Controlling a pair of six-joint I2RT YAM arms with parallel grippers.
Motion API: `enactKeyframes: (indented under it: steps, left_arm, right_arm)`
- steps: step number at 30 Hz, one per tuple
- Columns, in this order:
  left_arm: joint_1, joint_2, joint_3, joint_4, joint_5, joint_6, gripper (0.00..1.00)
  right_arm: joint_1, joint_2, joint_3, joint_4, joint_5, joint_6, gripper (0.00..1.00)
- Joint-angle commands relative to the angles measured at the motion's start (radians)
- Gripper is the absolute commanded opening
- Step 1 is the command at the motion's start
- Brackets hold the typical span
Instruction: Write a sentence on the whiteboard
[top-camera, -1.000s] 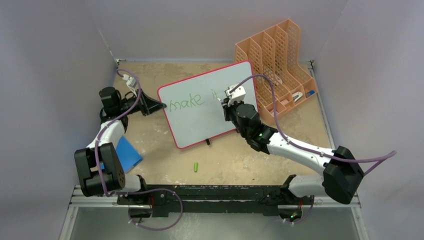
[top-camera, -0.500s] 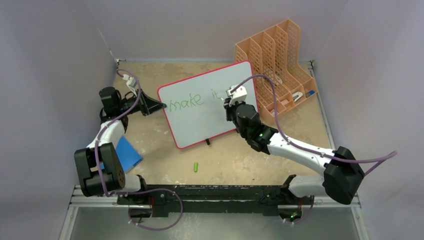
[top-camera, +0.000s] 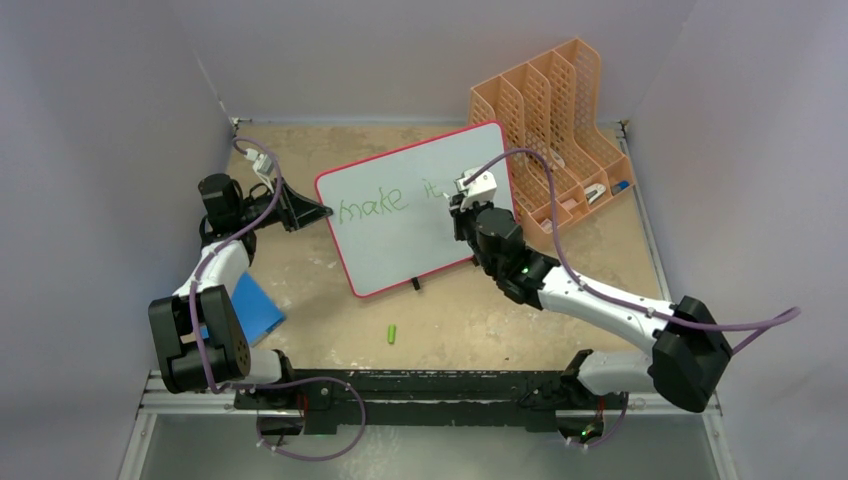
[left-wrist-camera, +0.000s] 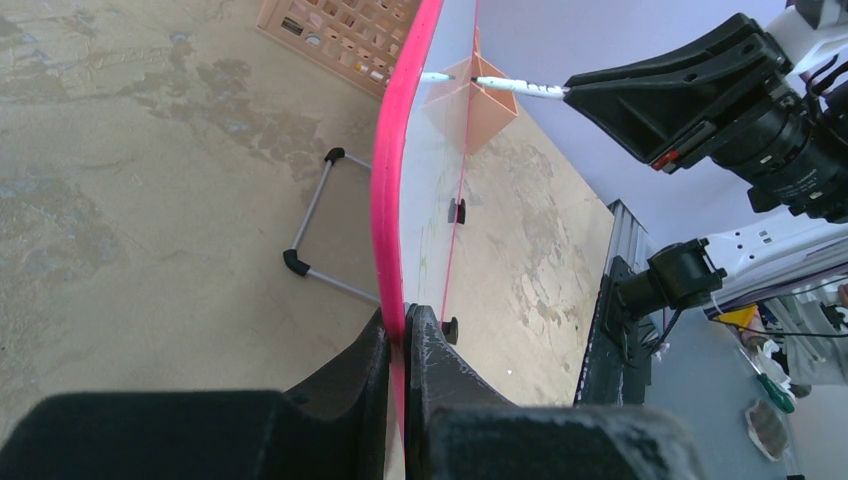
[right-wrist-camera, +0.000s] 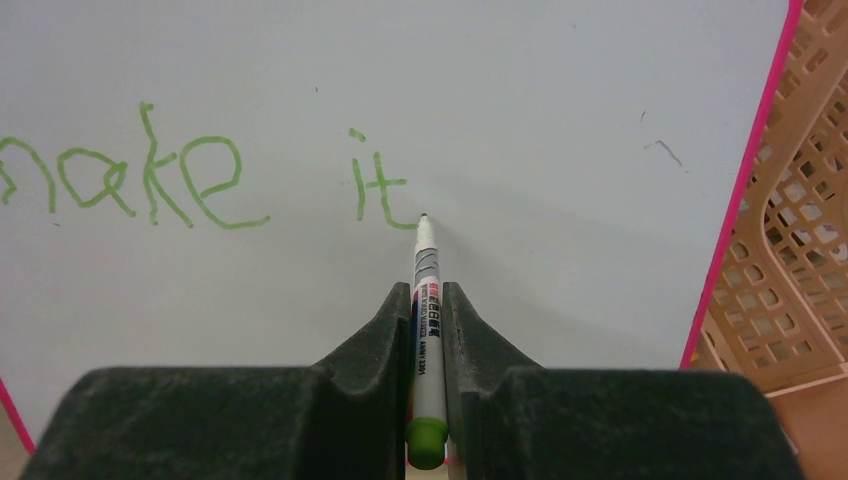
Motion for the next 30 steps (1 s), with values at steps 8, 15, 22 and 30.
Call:
enactKeyframes:
  steps: [8,15,22,30]
  left_arm:
    - [-0.018,-0.020,0.012,0.008,0.014,0.036,0.00]
    - [-0.018,-0.022,0.007,0.019,0.014,0.025,0.00]
    - [-0.024,-0.023,0.004,0.024,0.007,0.022,0.00]
    - [-0.027,-0.024,0.003,0.028,0.003,0.020,0.00]
  right_arm:
    - [-0.002,-0.094,-0.003,0.078,-0.044,-0.043,0.00]
    - [0.046,-0.118,-0.010,0.052,-0.018,-0.043,0.00]
    - [0.125,-0.131,-0.025,0.039,0.025,-0.024,0.00]
    - [0.247,-0.130,-0.035,0.035,0.066,0.006,0.00]
